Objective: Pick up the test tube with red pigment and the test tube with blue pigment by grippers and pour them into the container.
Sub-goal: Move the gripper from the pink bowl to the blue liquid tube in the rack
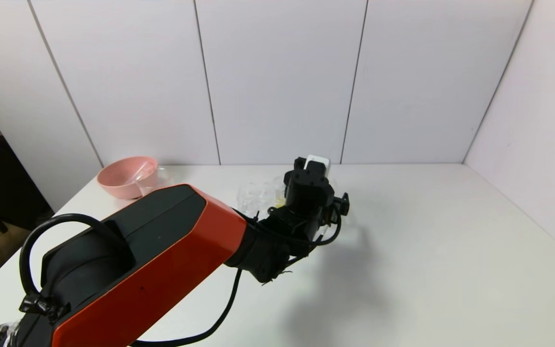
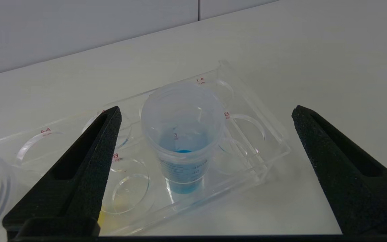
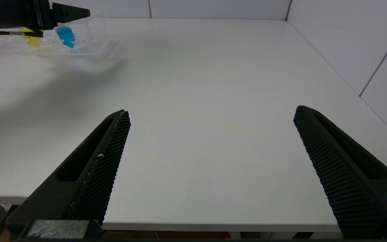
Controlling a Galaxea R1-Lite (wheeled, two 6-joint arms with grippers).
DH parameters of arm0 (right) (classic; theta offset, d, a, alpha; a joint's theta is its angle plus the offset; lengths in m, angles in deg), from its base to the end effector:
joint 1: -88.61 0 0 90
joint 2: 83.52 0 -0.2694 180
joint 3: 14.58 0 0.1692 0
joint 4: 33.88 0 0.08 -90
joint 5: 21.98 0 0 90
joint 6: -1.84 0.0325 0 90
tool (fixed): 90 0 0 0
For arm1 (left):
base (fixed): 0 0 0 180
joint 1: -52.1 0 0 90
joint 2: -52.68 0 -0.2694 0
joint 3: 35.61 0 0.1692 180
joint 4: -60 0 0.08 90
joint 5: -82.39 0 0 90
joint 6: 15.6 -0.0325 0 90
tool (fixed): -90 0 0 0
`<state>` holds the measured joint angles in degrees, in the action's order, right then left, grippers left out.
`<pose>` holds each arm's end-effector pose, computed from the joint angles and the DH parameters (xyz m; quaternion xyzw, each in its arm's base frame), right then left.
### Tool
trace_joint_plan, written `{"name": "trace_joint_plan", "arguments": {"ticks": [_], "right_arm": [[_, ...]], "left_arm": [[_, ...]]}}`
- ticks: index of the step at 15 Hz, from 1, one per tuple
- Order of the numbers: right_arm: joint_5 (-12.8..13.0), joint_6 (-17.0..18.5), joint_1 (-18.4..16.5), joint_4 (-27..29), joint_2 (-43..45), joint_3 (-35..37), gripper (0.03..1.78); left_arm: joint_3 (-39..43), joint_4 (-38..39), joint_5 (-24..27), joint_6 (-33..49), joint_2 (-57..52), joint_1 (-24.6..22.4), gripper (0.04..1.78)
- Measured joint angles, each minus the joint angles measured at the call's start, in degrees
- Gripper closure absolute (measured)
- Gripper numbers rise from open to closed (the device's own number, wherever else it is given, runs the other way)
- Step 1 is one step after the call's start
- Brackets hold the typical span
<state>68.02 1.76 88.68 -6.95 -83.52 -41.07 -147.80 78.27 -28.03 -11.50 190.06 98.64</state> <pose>-0.0055 0.0000 0.0746 -0.0007 0.0038 0.0006 1.0000 0.3253 -0.3268 0.0971 -0.0015 0.0584 -0.2236 0.9729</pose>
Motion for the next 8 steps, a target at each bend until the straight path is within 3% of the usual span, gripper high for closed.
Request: {"name": "trace_joint_plan", "arguments": {"ticks": [6, 8], "right_arm": [[0.0, 0.0, 0.0, 0.0, 0.0, 0.0, 0.04], [0.0, 0.0, 0.0, 0.0, 0.0, 0.0, 0.04]], "left_arm": [[-1.21, -0.01, 0.46, -0.1, 0.96, -0.49, 0.05], [-1.45, -0.26, 0.48, -0.1, 1.21, -0.63, 0.15]]}}
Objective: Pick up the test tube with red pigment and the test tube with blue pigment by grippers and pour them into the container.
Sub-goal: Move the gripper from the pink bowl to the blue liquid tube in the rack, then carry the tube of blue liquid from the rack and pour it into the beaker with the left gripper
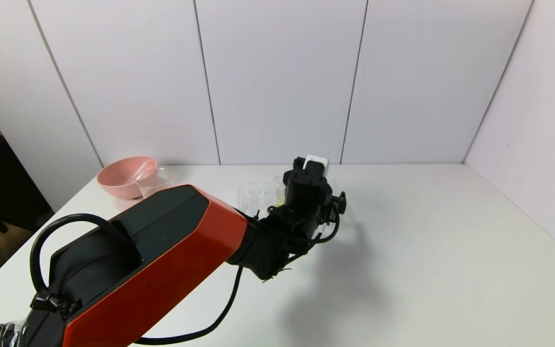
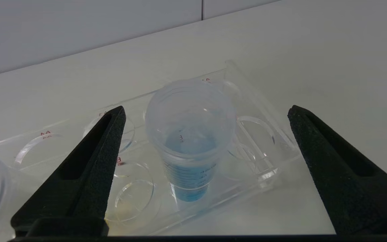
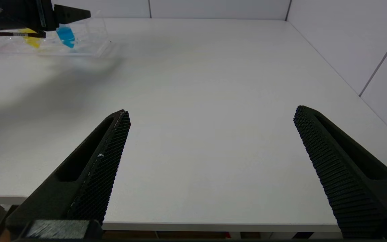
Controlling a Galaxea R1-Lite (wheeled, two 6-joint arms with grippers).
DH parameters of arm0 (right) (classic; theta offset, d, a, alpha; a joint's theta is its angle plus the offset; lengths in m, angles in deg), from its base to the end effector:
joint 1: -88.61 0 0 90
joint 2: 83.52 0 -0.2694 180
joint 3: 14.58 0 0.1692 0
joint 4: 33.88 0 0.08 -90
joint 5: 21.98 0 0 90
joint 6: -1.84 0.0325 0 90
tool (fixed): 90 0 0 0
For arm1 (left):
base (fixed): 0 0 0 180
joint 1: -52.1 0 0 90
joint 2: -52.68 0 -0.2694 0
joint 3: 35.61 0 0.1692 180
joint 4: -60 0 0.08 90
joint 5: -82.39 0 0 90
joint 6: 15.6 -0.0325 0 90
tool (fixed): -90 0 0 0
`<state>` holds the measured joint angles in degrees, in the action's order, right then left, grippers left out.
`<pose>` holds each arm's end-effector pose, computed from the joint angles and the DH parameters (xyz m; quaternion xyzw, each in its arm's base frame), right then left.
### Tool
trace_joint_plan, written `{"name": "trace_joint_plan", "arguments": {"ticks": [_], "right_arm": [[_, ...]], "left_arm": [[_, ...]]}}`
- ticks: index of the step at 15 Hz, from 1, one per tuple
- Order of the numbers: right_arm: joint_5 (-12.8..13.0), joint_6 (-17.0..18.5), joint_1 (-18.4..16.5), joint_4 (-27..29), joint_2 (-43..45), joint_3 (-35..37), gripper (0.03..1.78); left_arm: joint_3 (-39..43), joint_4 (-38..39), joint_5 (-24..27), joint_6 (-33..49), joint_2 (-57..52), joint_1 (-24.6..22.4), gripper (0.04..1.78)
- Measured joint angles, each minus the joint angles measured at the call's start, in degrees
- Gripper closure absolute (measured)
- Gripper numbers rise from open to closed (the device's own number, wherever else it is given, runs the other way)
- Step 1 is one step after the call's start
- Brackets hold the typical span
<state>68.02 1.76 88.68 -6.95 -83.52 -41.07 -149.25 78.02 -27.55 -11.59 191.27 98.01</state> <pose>-0.0055 0.0000 0.0746 -0.0007 0.0038 0.0006 1.0000 0.3316 -0.3264 0.0935 -0.0012 0.0585 -0.2224 0.9732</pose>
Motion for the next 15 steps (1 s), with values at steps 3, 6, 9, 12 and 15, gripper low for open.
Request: {"name": "trace_joint_plan", "arguments": {"ticks": [3, 6, 9, 12, 15], "right_arm": [[0.0, 0.0, 0.0, 0.0, 0.0, 0.0, 0.04], [0.0, 0.0, 0.0, 0.0, 0.0, 0.0, 0.04], [0.0, 0.0, 0.0, 0.0, 0.0, 0.0, 0.04], [0.0, 0.02, 0.0, 0.0, 0.0, 0.0, 0.04], [0.0, 0.0, 0.0, 0.0, 0.0, 0.0, 0.04]], "left_arm": [[-0.04, 0.22, 0.02, 0.0, 0.15, 0.0, 0.49], [-0.04, 0.22, -0.04, -0.02, 0.2, 0.0, 1.04], [0.0, 0.24, -0.11, -0.05, 0.22, -0.05, 1.35], [0.11, 0.28, -0.04, -0.02, 0.22, 0.0, 1.35], [0.44, 0.41, 0.02, -0.02, 0.12, 0.0, 1.35]]}}
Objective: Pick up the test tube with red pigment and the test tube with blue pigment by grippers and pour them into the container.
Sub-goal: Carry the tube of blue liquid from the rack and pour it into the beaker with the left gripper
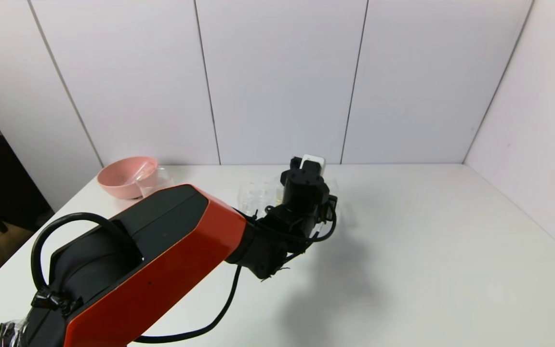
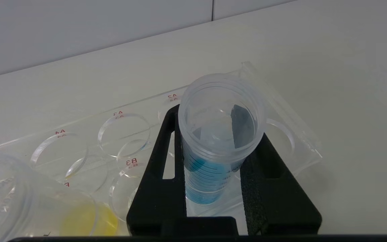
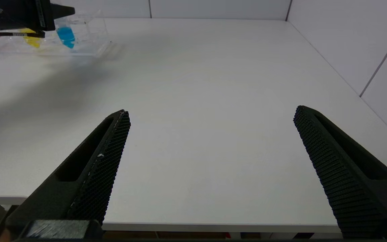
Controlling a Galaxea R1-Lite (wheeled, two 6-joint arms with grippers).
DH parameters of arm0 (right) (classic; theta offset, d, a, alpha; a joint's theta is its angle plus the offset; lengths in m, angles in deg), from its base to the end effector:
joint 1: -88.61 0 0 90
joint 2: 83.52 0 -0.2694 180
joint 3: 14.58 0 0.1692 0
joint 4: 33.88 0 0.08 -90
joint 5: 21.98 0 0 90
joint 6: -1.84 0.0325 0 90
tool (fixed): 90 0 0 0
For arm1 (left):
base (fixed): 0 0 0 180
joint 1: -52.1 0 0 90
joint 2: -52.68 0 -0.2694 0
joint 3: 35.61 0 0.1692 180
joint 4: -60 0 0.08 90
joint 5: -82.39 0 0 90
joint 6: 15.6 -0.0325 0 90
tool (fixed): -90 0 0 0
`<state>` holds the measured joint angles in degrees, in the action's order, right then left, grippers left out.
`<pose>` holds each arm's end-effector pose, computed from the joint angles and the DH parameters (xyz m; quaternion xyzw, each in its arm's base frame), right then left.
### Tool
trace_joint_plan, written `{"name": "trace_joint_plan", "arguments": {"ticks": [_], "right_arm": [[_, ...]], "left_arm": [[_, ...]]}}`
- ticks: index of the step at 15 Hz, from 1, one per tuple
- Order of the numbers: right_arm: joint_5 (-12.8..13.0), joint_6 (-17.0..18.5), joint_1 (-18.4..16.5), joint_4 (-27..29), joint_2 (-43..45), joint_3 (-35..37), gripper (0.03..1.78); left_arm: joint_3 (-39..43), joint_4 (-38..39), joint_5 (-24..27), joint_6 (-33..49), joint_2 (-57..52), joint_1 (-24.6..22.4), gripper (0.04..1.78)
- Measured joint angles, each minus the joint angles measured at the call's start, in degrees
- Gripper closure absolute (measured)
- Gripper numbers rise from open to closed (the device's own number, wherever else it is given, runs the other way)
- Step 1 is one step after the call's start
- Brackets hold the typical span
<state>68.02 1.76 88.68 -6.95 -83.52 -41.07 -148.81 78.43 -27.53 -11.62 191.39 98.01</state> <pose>-0.0055 0.0000 0.0746 -0.0007 0.0038 0.0006 1.0000 0.3314 -0.3262 0.0913 -0.0002 0.0596 -0.2225 0.9731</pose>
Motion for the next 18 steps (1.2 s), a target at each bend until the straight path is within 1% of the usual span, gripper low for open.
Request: {"name": "trace_joint_plan", "arguments": {"ticks": [4, 11, 18], "right_arm": [[0.0, 0.0, 0.0, 0.0, 0.0, 0.0, 0.04], [0.0, 0.0, -0.02, 0.0, 0.0, 0.0, 0.04], [0.0, 0.0, 0.0, 0.0, 0.0, 0.0, 0.04]], "left_arm": [[0.94, 1.3, 0.02, -0.02, -0.39, 0.06, 1.35], [2.15, 1.27, -0.11, -0.09, -3.01, 0.09, 1.35], [0.5, 0.63, -0.39, -1.88, -5.85, 0.06, 1.35]]}}
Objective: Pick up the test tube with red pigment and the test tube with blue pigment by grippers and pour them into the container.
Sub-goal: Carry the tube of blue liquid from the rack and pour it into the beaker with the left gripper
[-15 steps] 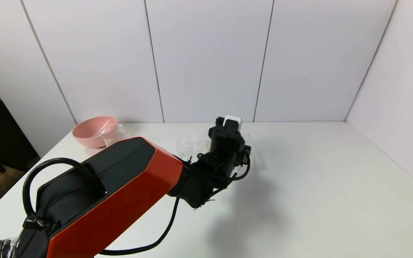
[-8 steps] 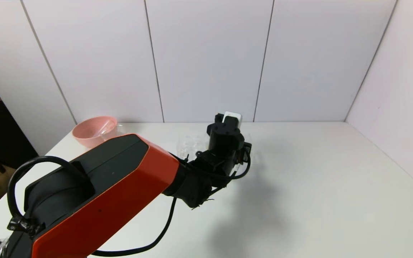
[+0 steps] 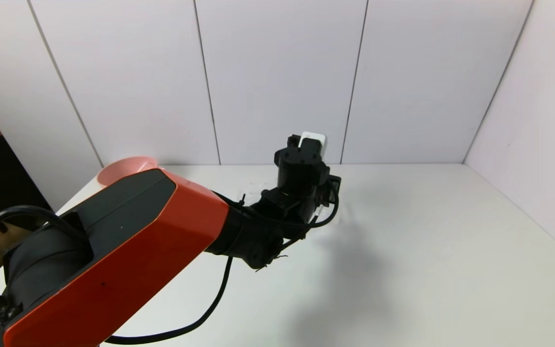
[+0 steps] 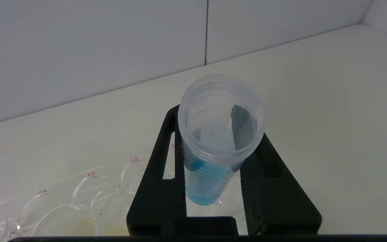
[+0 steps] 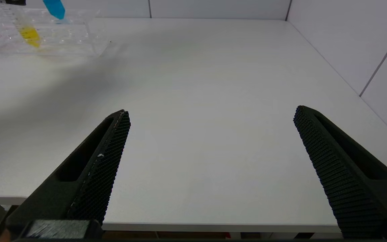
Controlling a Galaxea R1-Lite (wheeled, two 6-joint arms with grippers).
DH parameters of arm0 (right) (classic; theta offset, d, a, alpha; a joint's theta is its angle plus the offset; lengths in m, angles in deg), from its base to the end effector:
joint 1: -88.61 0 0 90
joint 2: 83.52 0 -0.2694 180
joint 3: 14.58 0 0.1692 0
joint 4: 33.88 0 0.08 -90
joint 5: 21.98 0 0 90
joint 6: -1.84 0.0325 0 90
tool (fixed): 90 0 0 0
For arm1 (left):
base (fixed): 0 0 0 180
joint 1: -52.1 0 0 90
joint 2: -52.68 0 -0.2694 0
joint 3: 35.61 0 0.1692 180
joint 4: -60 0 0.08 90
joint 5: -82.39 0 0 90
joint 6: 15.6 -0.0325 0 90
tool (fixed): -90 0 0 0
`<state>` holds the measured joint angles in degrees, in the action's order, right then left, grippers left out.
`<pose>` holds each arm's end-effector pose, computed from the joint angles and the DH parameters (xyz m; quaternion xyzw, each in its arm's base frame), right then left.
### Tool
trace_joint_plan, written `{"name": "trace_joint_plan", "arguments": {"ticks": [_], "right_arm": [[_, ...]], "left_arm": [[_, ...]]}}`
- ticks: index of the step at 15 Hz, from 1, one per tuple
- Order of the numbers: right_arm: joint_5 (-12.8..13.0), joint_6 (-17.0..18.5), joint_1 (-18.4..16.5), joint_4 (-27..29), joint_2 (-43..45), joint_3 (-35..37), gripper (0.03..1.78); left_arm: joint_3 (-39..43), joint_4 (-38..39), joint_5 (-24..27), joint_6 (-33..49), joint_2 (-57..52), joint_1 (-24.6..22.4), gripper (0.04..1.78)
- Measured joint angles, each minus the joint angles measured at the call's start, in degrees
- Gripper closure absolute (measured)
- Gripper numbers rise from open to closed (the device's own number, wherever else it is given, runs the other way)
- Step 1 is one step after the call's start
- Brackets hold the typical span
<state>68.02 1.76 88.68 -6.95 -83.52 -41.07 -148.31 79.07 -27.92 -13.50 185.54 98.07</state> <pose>-0.0055 0.0000 0.0746 -0.0007 0.0038 0.0006 1.0000 0.3226 -0.3175 0.1371 -0.0127 0.0120 -0.2219 0.9749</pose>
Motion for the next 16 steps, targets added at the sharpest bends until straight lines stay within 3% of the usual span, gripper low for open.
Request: {"name": "trace_joint_plan", "arguments": {"ticks": [16], "right_arm": [[0.0, 0.0, 0.0, 0.0, 0.0, 0.0, 0.04]], "left_arm": [[1.07, -2.71, -0.94, -5.27, -10.34, -0.02, 1.35]]}}
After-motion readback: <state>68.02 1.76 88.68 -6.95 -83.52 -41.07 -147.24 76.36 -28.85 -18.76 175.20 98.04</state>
